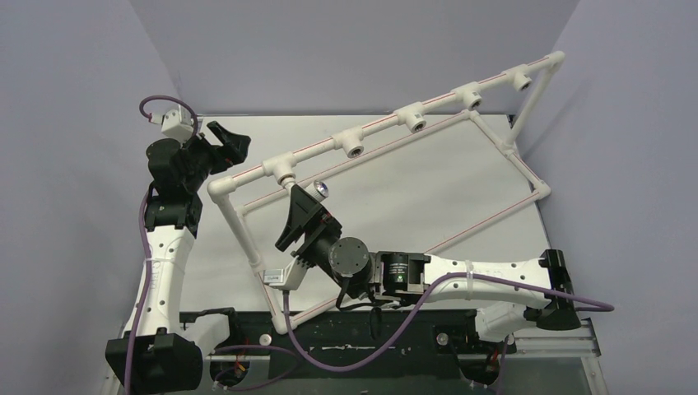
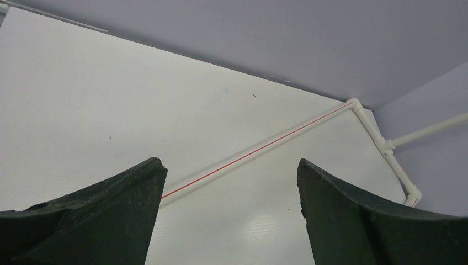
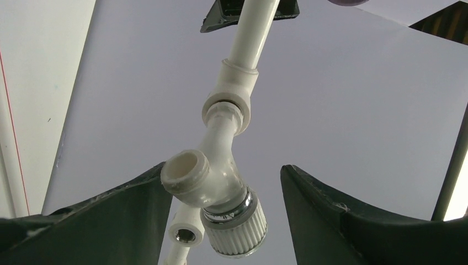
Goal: Install the water faucets
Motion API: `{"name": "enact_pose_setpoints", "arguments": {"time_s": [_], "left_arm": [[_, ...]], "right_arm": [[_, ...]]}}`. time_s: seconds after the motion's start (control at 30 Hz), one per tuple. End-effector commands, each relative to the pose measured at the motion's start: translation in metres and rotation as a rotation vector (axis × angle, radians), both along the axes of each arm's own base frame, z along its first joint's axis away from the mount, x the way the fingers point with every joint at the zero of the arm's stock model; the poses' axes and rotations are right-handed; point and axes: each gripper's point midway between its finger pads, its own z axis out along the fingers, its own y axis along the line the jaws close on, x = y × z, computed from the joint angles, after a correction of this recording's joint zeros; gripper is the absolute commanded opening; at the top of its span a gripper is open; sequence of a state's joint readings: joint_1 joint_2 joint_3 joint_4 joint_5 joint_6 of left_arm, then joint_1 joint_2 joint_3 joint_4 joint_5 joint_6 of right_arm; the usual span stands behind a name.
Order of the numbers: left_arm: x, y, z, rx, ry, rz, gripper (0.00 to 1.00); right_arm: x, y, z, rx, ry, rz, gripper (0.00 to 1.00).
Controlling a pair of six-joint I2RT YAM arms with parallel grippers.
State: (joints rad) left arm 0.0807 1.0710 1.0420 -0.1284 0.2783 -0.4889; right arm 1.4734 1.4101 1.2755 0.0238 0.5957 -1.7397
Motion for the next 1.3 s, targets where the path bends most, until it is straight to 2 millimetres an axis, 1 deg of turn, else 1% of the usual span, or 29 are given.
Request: {"name": "enact_pose_setpoints", "arguments": {"time_s": [0.0, 0.07, 0.13, 0.23, 0.4, 0.43, 0.47, 0.6, 0.67, 0.87, 1.03, 1.2, 1.27], "left_arm": [[0.002, -0.001, 0.023, 0.003, -0.075, -0.014, 0.87], [0.002, -0.001, 0.023, 0.003, -0.074, -0.013, 0.87], [0.002, -0.001, 0.022, 0.002, -0.073, -0.014, 0.87], [0.003, -0.001, 0.023, 0.001, -0.074, -0.015, 0.87], [0.002, -0.001, 0.023, 0.000, -0.074, -0.015, 0.86], [0.002, -0.001, 0.023, 0.001, -0.073, -0.015, 0.87], [0.003, -0.001, 0.023, 0.001, -0.074, -0.015, 0.87], [0.003, -0.001, 0.024, 0.000, -0.075, -0.015, 0.87], [0.002, -0.001, 0.024, 0.002, -0.076, -0.015, 0.87], [0.002, 0.000, 0.024, 0.002, -0.077, -0.014, 0.87], [0.001, -0.001, 0.025, 0.002, -0.080, -0.014, 0.87], [0.001, -0.001, 0.025, 0.002, -0.082, -0.014, 0.87], [0.001, -0.001, 0.026, 0.002, -0.082, -0.016, 0.87]], "right_arm": [[0.006, 0.003, 0.006, 0.049, -0.004, -0.030, 0.68], [0.008, 0.005, 0.003, 0.045, -0.003, -0.035, 0.65], [0.010, 0.006, 0.001, 0.049, 0.000, -0.040, 0.60], [0.014, 0.007, 0.001, 0.070, 0.011, -0.058, 0.41], [0.016, 0.003, 0.007, 0.158, 0.034, -0.081, 0.09], [0.015, 0.003, 0.008, 0.181, 0.041, -0.082, 0.03], [0.015, 0.003, 0.009, 0.216, 0.059, -0.080, 0.00], [0.012, 0.006, 0.012, 0.384, 0.160, -0.051, 0.00], [0.010, 0.008, 0.016, 0.494, 0.219, -0.026, 0.00], [0.001, 0.017, 0.028, 0.910, 0.488, 0.084, 0.00], [0.001, 0.004, 0.043, 1.313, 0.675, 0.121, 0.00], [0.001, -0.010, 0.048, 1.628, 0.852, 0.204, 0.00], [0.003, -0.014, 0.046, 1.710, 0.907, 0.208, 0.00]]}}
